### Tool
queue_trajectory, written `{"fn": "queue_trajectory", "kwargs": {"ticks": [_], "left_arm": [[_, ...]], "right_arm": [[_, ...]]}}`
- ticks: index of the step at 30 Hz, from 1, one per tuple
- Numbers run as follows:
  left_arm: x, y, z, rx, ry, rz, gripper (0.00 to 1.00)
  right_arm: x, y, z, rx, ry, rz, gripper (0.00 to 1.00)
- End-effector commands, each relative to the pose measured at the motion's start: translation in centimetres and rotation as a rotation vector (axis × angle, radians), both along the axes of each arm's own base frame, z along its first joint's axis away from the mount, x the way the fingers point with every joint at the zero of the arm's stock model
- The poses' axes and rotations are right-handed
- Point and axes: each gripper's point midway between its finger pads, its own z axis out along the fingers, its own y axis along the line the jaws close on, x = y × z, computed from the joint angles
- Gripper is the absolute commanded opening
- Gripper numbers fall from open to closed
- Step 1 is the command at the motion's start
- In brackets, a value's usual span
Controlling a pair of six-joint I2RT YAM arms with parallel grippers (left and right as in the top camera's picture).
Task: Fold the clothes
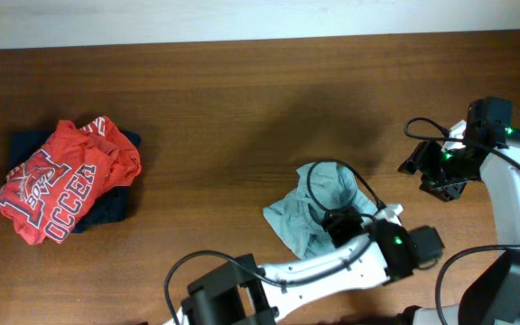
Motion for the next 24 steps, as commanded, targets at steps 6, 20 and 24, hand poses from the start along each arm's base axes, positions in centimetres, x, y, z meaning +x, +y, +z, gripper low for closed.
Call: {"fn": "queue_trajectory", "kwargs": {"ticks": [6,20,24], "left_arm": [[0.1,-0.3,5.0,0.04,-0.129,-0.034,0.68],[12.6,12.9,4.8,0.034,-0.047,0.495,0.55],[15.3,17.4,3.8,-0.012,0.046,0.649,0.55]], "right_arm": [[0.2,-0.1,0.5,0.0,-0.015,-0.01,0.63],[1.7,1.7,1.6,0.066,-0.151,0.169,0.46],[2.0,4.7,2.7,0.154,-0.245,0.337,0.43]]}}
